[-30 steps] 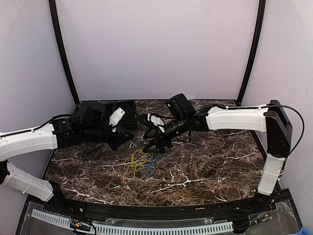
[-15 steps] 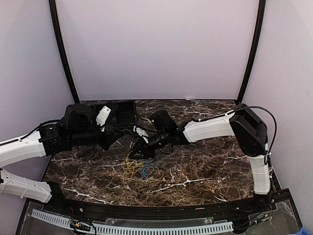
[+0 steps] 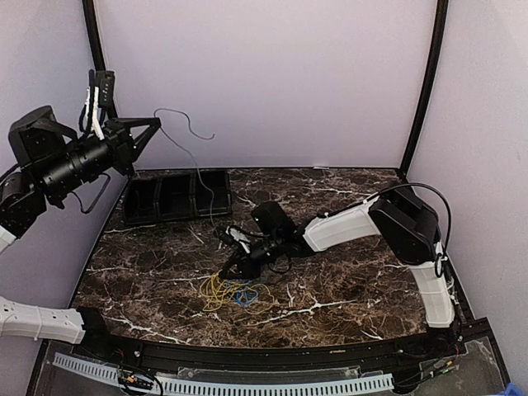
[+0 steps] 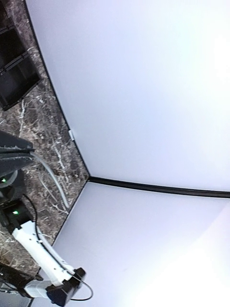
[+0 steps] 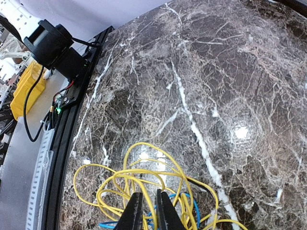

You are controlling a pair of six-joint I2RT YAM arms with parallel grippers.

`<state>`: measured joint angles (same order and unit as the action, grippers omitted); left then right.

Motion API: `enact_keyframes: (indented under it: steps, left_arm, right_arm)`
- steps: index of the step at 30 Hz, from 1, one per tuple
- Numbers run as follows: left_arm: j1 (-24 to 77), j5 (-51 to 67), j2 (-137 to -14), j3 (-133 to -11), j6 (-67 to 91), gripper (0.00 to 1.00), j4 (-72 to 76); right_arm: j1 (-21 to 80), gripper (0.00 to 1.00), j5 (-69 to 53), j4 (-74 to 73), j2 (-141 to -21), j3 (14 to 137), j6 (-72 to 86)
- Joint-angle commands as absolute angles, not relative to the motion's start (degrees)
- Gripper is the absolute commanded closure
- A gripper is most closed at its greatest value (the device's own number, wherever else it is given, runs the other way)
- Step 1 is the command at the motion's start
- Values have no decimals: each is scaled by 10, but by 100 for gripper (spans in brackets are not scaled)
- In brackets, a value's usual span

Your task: Untangle the cables

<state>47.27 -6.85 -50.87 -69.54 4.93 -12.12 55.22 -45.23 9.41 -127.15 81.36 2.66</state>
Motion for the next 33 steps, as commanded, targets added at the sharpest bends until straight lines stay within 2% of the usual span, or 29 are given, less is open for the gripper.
enact_keyframes:
  steps: [1,5,13,16,20,24,28,33]
  left_arm:
    - [475,-104,-510,-757,16,100,-123]
    - [475,-125,-517,-799,11,100,-128]
    - [474,-213,-540,-868,17,100,-163]
    - [474,-265,-548,-874,23,100,-183]
    - [475,-293,-546,-852,23,100,-178]
    - [475,-304,-539,-817,25,100,-161]
    - [474,-335,-557,-804,21,100,-167]
    - [471,-351,-580,-788,-8,100,-155]
  right_arm:
    - [559,84,-437,106,-1295,808,57]
    - [560,77,-402,92,-1301,808,57]
    - [560,72,-393,61,-1284,823,24]
    - [561,63,-410,15,-1260,845,-19]
    - [559,41,-511,-100,-1205,882,-104]
    - [555,29,-524,-222,-1143,910,-185]
    - [526,23,-504,-240,-1075,888,-187]
    - [473,22,-467,-238,-1004,819,-216]
